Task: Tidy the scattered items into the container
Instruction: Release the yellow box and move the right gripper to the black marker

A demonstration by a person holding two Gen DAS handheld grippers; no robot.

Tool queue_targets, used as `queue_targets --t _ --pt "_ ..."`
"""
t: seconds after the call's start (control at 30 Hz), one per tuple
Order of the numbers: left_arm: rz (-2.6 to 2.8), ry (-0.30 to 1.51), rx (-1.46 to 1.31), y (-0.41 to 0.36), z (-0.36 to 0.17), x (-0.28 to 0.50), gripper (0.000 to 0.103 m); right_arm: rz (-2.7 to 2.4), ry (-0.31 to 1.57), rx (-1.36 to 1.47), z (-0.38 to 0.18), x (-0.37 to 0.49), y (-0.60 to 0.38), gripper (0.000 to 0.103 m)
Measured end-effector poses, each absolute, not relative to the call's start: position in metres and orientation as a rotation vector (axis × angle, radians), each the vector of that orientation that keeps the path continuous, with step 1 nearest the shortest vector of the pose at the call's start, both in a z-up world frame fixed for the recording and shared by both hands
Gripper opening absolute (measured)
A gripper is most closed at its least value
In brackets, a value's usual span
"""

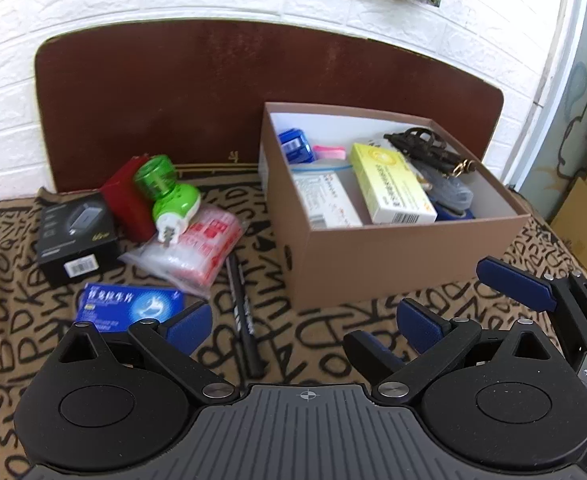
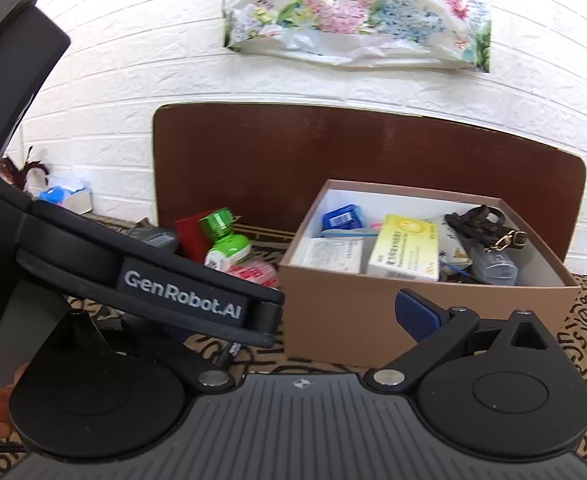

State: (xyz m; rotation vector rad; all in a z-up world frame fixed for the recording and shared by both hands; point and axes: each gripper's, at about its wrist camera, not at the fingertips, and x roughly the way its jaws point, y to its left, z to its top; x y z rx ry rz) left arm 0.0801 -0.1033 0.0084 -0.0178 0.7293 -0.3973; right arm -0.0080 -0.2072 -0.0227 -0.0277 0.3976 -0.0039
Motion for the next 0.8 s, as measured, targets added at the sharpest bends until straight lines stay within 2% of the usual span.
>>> queue_targets --t 0.43,0.8 --pt "-0.35 0.761 -0.062 -0.069 -0.009 0.061 0.103 0.082 0.428 -0.08 -0.03 -0.019 -0.171 0.101" --pt "-0.329 0.856 -0.204 -0.028 -0.042 0.079 0.102 0.077 0.525 -0.096 -0.064 0.006 -0.155 0.1"
